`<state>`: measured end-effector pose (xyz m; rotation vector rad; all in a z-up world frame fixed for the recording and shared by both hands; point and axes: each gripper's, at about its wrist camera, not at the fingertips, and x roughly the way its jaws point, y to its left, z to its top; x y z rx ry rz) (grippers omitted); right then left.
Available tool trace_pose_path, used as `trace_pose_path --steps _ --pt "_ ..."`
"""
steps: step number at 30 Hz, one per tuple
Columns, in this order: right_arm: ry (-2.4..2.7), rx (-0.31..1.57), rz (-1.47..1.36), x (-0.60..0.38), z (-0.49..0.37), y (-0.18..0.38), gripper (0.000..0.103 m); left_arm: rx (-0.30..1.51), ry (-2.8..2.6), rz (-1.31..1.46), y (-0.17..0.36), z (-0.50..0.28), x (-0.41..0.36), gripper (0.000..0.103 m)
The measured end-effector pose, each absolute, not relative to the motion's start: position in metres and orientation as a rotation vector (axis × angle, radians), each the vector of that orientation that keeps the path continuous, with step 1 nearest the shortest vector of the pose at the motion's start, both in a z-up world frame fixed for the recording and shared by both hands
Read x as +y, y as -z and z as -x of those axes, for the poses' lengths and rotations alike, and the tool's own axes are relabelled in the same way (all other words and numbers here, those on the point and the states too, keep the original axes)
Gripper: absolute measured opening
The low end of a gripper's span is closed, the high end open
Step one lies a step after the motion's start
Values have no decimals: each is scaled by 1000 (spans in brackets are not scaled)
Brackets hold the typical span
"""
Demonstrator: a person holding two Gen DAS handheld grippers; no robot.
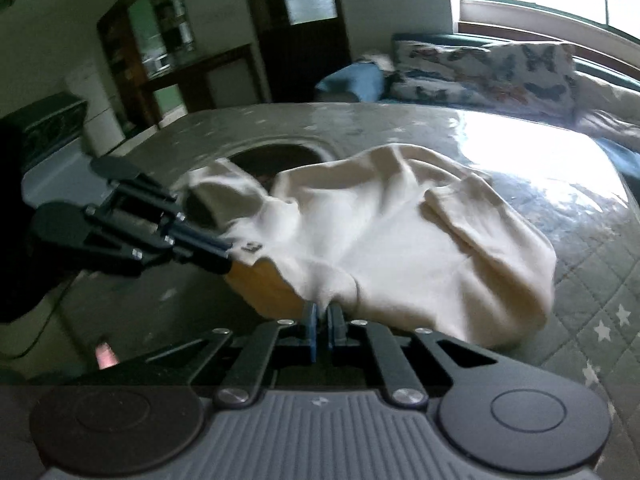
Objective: Fold clothes
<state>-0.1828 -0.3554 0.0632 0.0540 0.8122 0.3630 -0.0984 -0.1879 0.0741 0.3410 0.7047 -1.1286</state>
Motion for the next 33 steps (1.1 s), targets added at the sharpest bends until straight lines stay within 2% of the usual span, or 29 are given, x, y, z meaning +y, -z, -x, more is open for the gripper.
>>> trace_pose_path --steps 5,6,10,13,15,18,22,25,28,32,33 --pt "-419 898 -39 -351 203 -64 6 775 1183 -361 -68 113 -176 5" --pt "-431 915 -46 -352 203 -63 8 783 1190 -367 -65 113 -176 8" --pt "-415 886 -45 -359 198 -73 10 808 1187 -323 -64 100 -174 11" --pt "-332 810 6 -365 183 -81 18 758 1165 -304 -74 91 -173 20" --pt "-255 771 60 -368 166 -79 31 716 1131 -293 -82 84 -173 24" --pt "-187 759 133 -367 138 -63 34 685 1037 -254 -85 60 -178 29" --pt "-166 783 189 -359 109 -39 37 701 886 -202 -79 21 -183 42" --pt "-131 784 253 -352 102 -22 39 732 800 -168 -69 -6 -186 45" --pt "-74 795 310 -349 96 -7 32 756 745 -156 -62 -24 -190 48" --pt "-14 769 291 -358 101 -6 4 770 700 -163 -52 -35 -191 50" --pt "6 754 278 -363 104 -10 4 770 684 -170 -50 -36 -189 51"
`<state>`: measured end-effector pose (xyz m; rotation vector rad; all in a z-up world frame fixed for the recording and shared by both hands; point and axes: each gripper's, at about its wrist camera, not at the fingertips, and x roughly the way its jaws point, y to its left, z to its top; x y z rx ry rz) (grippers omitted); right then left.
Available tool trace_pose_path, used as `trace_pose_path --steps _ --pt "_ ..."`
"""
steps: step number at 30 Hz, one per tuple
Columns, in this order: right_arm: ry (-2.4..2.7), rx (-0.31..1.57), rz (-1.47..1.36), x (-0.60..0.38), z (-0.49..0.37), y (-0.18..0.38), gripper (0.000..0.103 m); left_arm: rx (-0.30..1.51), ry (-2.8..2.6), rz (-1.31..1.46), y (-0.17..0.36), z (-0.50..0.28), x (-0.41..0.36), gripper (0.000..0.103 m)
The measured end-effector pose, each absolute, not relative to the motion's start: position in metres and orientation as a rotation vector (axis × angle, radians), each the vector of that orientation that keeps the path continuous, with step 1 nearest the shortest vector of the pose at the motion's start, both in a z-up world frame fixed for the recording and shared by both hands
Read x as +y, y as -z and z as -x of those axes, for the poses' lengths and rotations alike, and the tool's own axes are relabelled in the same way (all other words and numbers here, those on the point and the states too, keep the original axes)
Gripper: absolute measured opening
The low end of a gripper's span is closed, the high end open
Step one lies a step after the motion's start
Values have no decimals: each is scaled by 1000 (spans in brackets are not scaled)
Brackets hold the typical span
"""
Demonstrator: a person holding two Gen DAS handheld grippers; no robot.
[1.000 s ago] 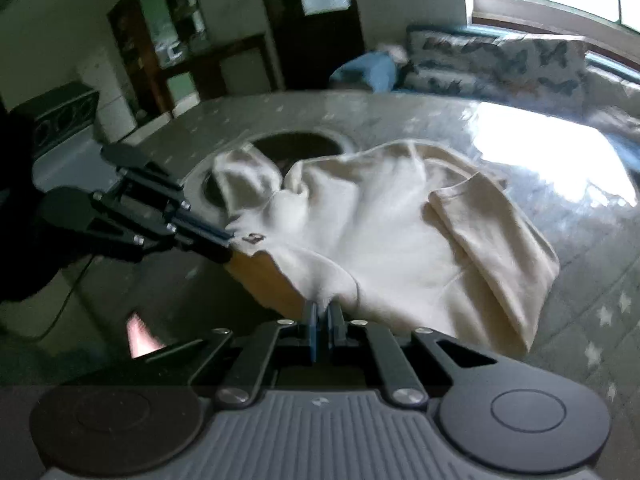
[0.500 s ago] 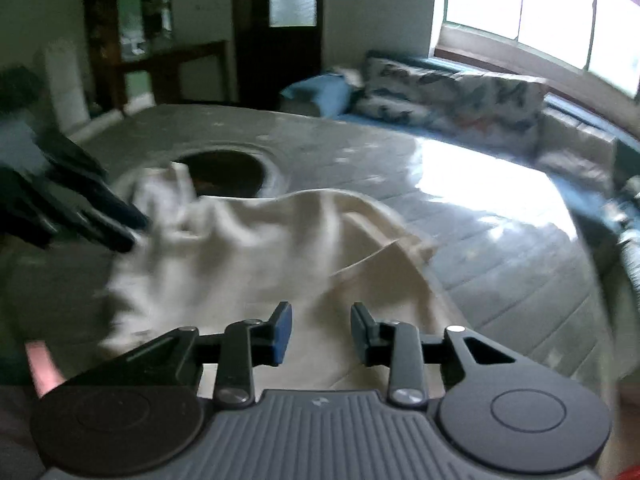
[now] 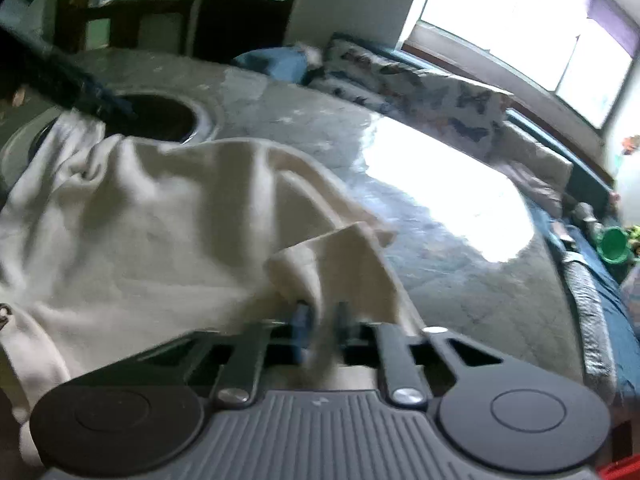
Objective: Fold clothes
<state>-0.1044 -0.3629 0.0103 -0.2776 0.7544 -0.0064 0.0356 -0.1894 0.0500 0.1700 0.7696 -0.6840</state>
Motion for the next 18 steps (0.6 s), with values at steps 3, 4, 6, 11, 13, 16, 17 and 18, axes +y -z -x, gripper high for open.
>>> trace_pose_path --steps 3,4,6,11,13,16,17,18 --pt "78 719 234 -383 118 -22 3 787 676 -155 -45 -41 -186 51" --pt "105 710 221 -391 123 -26 3 790 674 -152 -44 -42 -185 51" --pt "174 710 194 -409 133 -33 3 792 667 -149 -43 -43 -184 52" --pt "340 758 115 -453 150 -37 14 793 666 -146 -43 -43 -184 58" --pt "370 765 90 -463 154 -38 21 796 666 -150 -43 -43 -185 58" --pt "363 721 77 -463 153 -44 21 802 668 -149 -41 -45 -187 58" --pt "330 712 46 -463 148 -45 21 805 670 -149 -40 -46 -188 57" --pt "288 705 6 -463 141 -45 21 806 678 -149 -39 -46 -189 56"
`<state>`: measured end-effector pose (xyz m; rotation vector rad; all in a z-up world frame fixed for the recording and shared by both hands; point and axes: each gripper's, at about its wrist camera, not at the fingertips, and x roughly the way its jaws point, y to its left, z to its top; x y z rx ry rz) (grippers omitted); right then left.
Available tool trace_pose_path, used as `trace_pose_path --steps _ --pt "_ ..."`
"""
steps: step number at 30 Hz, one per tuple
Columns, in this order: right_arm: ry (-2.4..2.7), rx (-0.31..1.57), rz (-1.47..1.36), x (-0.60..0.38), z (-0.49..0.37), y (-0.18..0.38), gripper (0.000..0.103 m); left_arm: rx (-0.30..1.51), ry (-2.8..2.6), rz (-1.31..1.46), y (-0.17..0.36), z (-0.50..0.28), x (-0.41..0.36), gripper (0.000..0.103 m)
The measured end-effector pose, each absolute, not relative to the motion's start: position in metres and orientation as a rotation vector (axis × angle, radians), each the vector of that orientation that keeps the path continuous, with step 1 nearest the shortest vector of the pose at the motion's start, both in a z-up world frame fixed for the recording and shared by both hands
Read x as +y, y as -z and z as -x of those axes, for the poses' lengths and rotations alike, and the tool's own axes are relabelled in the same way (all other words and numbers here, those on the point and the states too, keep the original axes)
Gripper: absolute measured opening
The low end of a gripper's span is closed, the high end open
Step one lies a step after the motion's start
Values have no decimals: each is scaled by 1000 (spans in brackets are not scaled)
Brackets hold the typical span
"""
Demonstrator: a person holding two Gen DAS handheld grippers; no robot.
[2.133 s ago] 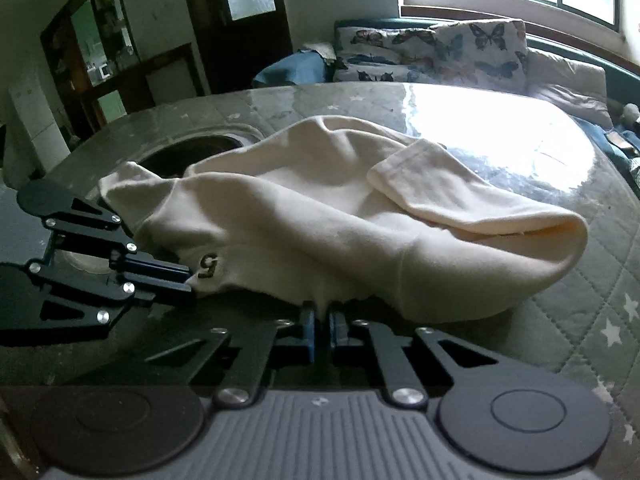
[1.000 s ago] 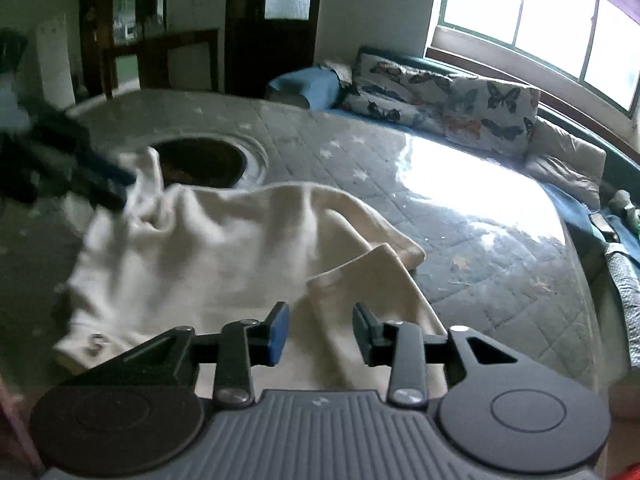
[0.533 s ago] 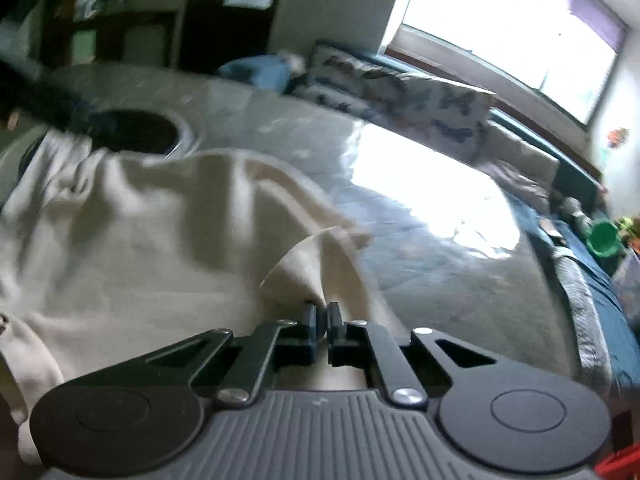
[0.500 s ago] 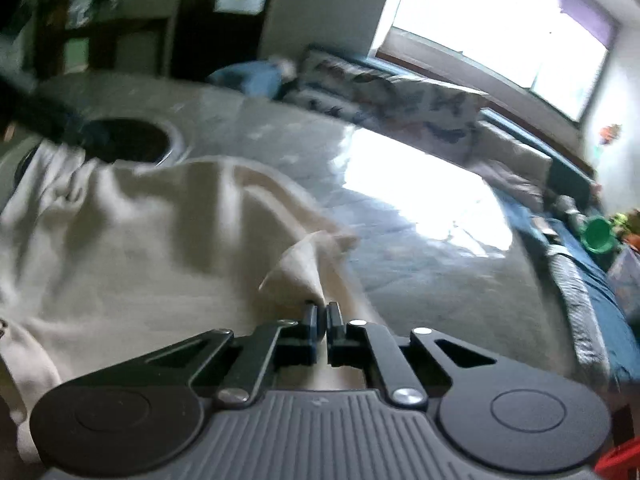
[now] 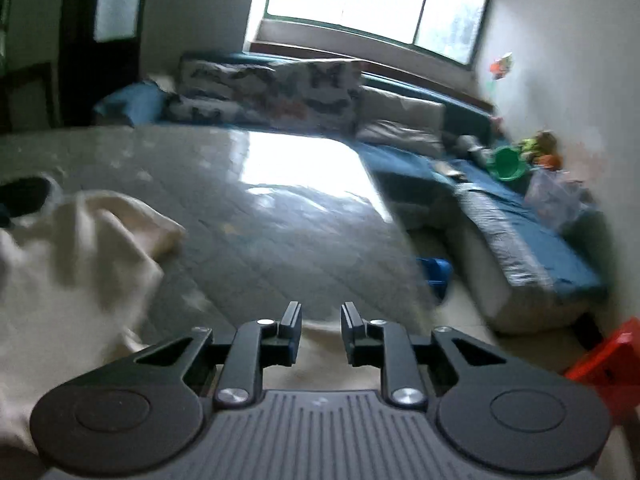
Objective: Fold clothes
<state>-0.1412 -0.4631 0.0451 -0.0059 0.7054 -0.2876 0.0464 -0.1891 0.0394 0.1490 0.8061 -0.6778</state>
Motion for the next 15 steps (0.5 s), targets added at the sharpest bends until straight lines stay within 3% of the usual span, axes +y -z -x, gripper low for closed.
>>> trace_pose_path --steps 4,7,10,15 --pt "133 723 -109 -456 102 -35 22 803 710 -165 -39 -43 -195 51" --pt "66 750 -164 -452 71 -25 23 792 726 -189 -39 -40 -200 51" --pt "22 788 -264 -456 44 -14 30 790 742 -199 -38 -39 -204 51" --pt "10 825 -359 -462 25 -2 30 775 757 -215 -38 -38 -210 51"
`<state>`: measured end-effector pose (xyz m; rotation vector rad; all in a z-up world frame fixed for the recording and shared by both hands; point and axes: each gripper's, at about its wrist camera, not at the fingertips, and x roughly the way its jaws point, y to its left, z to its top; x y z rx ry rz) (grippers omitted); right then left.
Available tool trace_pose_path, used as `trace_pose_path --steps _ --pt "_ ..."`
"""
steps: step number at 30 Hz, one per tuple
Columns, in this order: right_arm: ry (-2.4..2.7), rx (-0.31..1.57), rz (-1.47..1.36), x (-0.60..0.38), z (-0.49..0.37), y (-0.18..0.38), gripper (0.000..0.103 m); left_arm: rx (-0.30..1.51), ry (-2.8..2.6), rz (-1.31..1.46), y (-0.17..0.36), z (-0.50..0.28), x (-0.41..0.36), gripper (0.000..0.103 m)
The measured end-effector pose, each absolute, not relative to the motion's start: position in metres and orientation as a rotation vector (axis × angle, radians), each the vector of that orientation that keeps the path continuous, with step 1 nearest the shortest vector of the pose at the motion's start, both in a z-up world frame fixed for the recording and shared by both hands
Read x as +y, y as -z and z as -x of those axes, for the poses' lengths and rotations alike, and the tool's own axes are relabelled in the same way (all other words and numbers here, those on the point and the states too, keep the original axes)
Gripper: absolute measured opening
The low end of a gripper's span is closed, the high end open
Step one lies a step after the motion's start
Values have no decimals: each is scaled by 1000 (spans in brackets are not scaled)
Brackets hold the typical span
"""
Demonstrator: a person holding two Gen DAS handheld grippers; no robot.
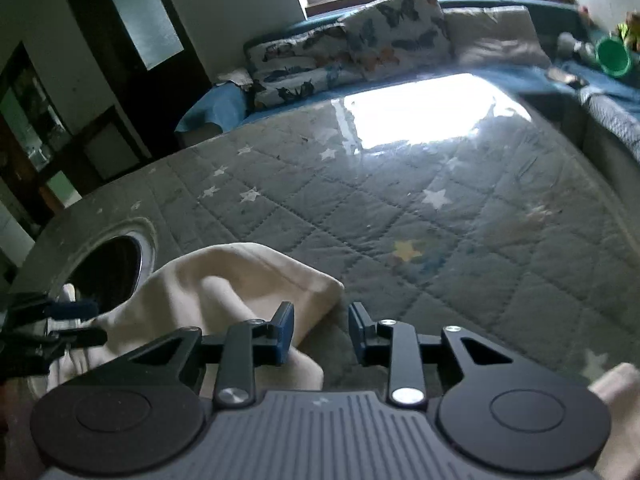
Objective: Fold clothes
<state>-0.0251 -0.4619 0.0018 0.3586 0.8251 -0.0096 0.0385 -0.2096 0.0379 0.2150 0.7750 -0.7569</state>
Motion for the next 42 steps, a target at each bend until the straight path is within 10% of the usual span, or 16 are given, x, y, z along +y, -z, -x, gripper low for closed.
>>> trace_pose_path --steps 10,19,24,29,36,39,42 --pt "18 745 -189 -432 10 -26 4 767 785 -264 -34 -42 -226 50" --pt "-129 561 -8 -397 52 -83 4 735 802 -281 -31 -37 -227 6" --pt "-213 560 52 -383 92 -85 4 661 828 -271 -45 -25 -219 6" --pt "-238 591 50 -380 131 -84 4 634 878 -283 -51 -28 -222 40" --pt "-212 619 10 -387 156 -76 3 660 877 -344 -34 -36 -245 44" --pt "-189 618 -8 -395 159 -75 3 651 884 -356 -30 -33 -248 7" --pt "-163 622 -19 -403 161 -74 3 604 891 -383 -33 -18 -246 5"
